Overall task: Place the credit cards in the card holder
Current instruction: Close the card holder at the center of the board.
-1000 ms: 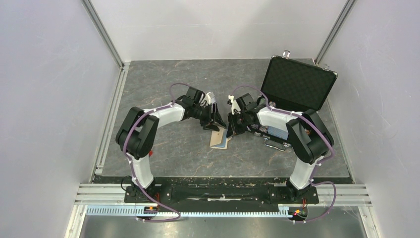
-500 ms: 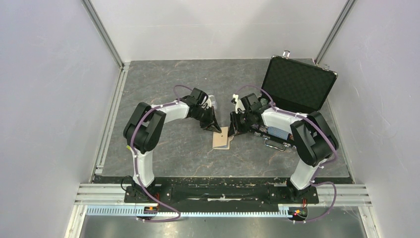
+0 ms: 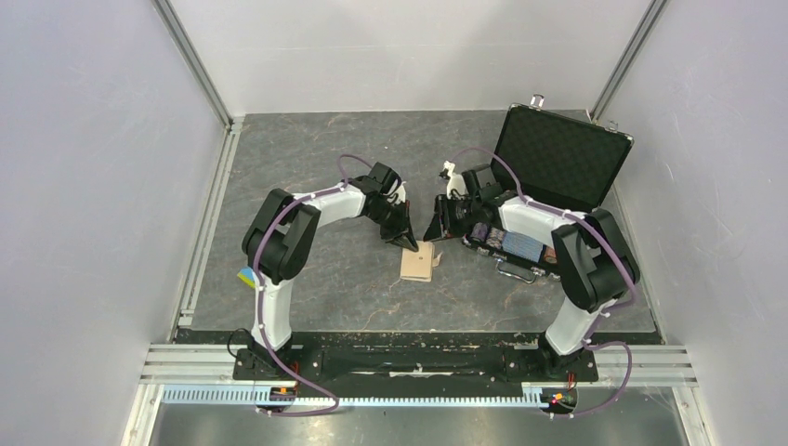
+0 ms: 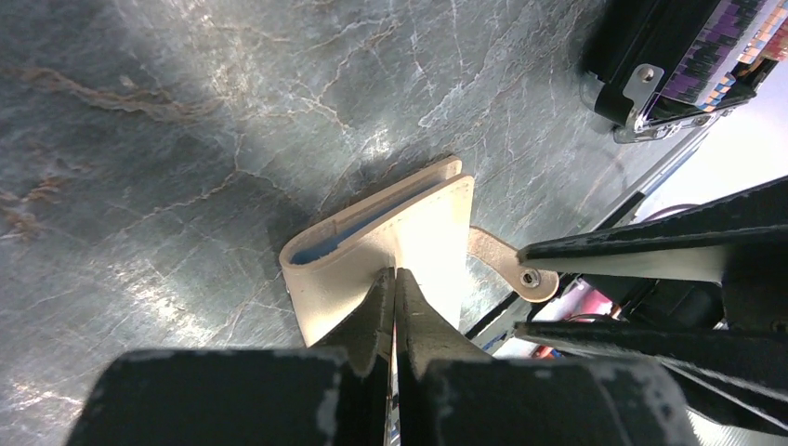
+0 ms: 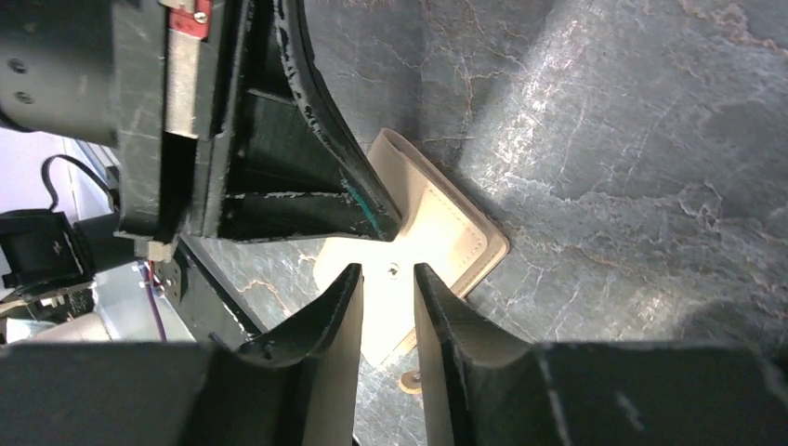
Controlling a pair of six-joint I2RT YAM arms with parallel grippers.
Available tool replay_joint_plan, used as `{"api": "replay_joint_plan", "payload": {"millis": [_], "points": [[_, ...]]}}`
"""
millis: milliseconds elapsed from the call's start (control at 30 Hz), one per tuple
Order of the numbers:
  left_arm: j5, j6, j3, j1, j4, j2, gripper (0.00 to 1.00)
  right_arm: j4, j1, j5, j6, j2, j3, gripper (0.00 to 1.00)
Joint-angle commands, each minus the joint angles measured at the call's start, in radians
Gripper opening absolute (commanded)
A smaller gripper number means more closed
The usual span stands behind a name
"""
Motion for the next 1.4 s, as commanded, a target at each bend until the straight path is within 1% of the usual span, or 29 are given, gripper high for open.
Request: {"api": "replay_joint_plan", "payload": {"millis": [0,167,300,433,533,600,733,900,1033,1233,1300,1367], "points": [[-0.047,0.04,0.026,-0.013,-0.036,0.003,0.03,0.037,0.0,-0.042,-0.016,0.064,0.038,0.25],[-0.038,0.016,0.002,-0.02,0.003,-0.032,0.13,0.036,-0.001,0.01,-0.065,0.117,0.042,0.18],[-0.032,-0.004,-0.013,-0.039,0.026,-0.054,0.19,0.02,0.0,0.028,-0.103,0.173,0.076,0.14],[-0.022,-0.038,-0.037,-0.055,0.087,-0.085,0.25,-0.004,-0.003,0.037,-0.13,0.191,0.079,0.13],[0.006,-0.068,-0.067,-0.071,0.178,-0.112,0.35,-0.02,-0.014,0.029,-0.144,0.188,0.074,0.13],[0.021,-0.074,-0.07,-0.081,0.207,-0.118,0.39,-0.024,-0.022,0.023,-0.148,0.187,0.076,0.13],[0.054,-0.071,-0.064,-0.09,0.237,-0.114,0.45,-0.026,-0.029,0.016,-0.139,0.189,0.083,0.13],[0.072,-0.063,-0.049,-0.104,0.249,-0.114,0.44,-0.031,-0.033,0.015,-0.136,0.187,0.079,0.13],[0.062,-0.059,-0.049,-0.106,0.239,-0.12,0.4,-0.03,-0.033,0.011,-0.134,0.187,0.072,0.12],[0.026,-0.029,-0.018,-0.118,0.176,-0.102,0.35,-0.032,-0.035,0.007,-0.134,0.186,0.076,0.12],[0.025,-0.022,-0.004,-0.126,0.16,-0.092,0.31,-0.031,-0.035,0.005,-0.133,0.184,0.075,0.12],[0.012,-0.007,0.018,-0.133,0.132,-0.085,0.21,-0.033,-0.035,0.006,-0.132,0.182,0.075,0.13]]}}
